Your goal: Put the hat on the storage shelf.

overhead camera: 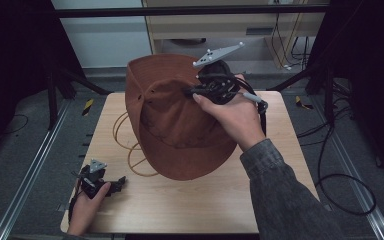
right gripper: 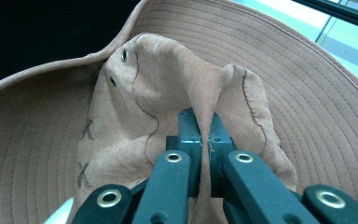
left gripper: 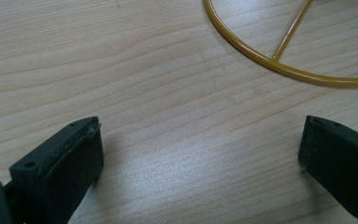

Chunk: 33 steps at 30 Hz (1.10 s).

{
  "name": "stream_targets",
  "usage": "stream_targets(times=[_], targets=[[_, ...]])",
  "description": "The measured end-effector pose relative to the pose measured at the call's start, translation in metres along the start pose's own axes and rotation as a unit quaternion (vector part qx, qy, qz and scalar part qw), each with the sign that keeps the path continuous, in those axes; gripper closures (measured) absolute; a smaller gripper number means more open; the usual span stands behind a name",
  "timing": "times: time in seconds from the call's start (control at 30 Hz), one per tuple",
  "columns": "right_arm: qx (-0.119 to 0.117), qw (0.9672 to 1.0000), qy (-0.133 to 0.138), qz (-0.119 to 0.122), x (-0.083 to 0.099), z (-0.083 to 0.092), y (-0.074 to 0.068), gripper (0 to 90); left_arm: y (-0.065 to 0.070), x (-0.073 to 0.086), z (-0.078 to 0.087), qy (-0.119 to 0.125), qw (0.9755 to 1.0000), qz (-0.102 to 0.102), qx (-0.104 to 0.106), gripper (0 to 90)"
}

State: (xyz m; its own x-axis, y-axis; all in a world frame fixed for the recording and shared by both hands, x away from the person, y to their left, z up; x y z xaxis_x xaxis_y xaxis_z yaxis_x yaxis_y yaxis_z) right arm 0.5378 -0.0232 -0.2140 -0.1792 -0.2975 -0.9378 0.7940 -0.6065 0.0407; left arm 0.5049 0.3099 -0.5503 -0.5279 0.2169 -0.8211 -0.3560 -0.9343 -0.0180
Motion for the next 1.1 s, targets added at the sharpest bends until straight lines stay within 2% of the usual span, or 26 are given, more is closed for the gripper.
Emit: stream_targets(times=[0.53, 0.9, 1.1], targets=[[-0.009, 1.0000, 0.003, 0.000, -0.010, -0.017, -0.008, 89.2, 0.000, 0.000, 0.000, 0.000, 1.0000, -0.001, 0.000, 0.0], [-0.024, 0.9997, -0.001, 0.008, -0.014, -0.042, -0.019, 89.2, 0.000, 0.000, 0.000, 0.000, 1.0000, -0.002, 0.002, 0.0], [-0.028, 0.9996, -0.001, 0.003, -0.015, -0.051, -0.020, 89.2, 0.000, 0.000, -0.001, 0.000, 1.0000, -0.002, 0.002, 0.0]])
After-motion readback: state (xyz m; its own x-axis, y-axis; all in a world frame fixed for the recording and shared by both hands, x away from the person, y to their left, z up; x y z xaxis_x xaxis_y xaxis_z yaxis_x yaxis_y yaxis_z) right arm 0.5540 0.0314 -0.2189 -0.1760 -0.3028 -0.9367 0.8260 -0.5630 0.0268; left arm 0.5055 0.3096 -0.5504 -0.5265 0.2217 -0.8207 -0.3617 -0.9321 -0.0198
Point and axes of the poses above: each handheld gripper's, and its own axes: z roughly backward along the jaws, x roughly out of its underside, y roughly to its right, the point moved 6 cm from there along -z, roughly forward along the jaws, and after that the axes turned 10 degrees about y, right-handed, at the moved point
